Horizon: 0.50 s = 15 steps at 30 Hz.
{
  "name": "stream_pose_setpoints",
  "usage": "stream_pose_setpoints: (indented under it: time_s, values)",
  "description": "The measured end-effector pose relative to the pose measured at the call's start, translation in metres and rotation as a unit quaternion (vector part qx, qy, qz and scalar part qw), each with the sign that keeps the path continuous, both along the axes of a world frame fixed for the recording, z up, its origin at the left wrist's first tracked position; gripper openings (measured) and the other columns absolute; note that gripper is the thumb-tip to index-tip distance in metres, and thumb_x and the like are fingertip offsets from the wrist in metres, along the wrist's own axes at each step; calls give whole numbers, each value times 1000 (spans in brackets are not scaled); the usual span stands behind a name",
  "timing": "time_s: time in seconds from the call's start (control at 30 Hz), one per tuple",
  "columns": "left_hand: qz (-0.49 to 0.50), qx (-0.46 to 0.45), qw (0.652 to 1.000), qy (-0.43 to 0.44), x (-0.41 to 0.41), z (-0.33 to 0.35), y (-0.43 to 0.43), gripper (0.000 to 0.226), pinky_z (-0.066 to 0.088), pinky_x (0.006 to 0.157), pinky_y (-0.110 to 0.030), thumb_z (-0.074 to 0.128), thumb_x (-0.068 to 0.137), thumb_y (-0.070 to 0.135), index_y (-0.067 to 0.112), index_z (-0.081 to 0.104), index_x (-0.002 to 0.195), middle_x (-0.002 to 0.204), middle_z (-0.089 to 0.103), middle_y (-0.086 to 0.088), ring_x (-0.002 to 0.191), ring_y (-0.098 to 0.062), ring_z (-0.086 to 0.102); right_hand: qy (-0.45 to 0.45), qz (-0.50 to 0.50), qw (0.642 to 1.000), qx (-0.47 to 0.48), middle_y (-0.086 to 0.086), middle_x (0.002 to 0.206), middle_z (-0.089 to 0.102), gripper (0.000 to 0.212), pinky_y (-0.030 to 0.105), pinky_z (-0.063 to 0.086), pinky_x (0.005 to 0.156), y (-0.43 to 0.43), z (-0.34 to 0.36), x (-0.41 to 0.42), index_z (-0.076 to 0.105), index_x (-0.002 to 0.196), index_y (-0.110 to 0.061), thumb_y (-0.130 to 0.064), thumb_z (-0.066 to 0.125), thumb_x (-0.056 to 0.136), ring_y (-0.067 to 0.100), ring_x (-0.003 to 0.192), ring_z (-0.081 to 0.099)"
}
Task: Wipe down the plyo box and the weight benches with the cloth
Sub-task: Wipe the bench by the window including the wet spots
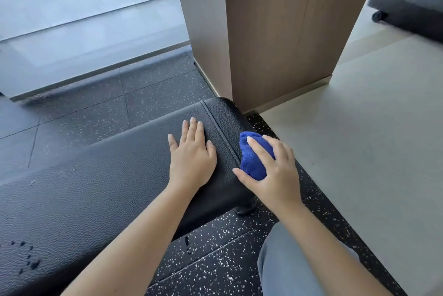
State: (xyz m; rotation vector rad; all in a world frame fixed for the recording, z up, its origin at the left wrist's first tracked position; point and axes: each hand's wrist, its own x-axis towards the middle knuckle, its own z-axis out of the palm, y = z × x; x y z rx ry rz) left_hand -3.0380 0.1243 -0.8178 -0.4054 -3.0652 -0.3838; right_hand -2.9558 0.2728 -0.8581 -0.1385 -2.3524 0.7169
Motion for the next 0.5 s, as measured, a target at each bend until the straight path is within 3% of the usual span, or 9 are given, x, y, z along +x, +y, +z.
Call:
stream_pose_setpoints:
  time_s: [0.1, 0.23, 0.3, 0.43, 0.5]
  values:
    - [-1, 4, 1000, 4, -1, 0, -1, 54, -7, 112, -44, 26, 97, 29, 13, 15, 148, 156, 5, 0, 142, -14, -3, -66, 28, 997, 34, 8, 116, 59, 64, 40, 50, 79, 8, 18, -26, 63, 120, -25, -64, 56, 69, 32, 104, 54]
    - [14, 33, 999, -3, 0, 2, -1, 52, -5, 112, -46, 27, 97, 26, 12, 18, 147, 156, 10, -1, 143, -15, -1, -208, 86, 971, 78, 2, 131, 47, 66, 43, 44, 92, 8, 38, -72, 47, 135, -34, -59, 63, 77, 27, 119, 39]
    - [29, 57, 998, 6, 2, 5, -1, 52, -3, 112, -46, 29, 97, 22, 9, 19, 146, 155, 14, -3, 143, -17, 1, -202, 95, 970, 93, 4, 129, 48, 63, 45, 46, 89, 6, 40, -71, 50, 134, -32, -57, 63, 78, 28, 117, 40]
    - [37, 74, 996, 36, 11, 7, -6, 54, 0, 111, -46, 34, 93, 13, 6, 21, 145, 154, 18, -6, 143, -19, 5, -100, 103, 983, 113, 8, 112, 62, 56, 46, 54, 71, 4, 30, -33, 66, 115, -24, -57, 52, 71, 34, 103, 55]
    - [22, 56, 998, 29, 19, 7, -15, 54, -1, 111, -46, 34, 94, 15, 7, 21, 145, 155, 15, -5, 143, -20, 1, -53, 105, 985, 128, 8, 109, 63, 51, 46, 54, 73, 0, 24, -15, 68, 111, -22, -53, 55, 71, 34, 102, 57]
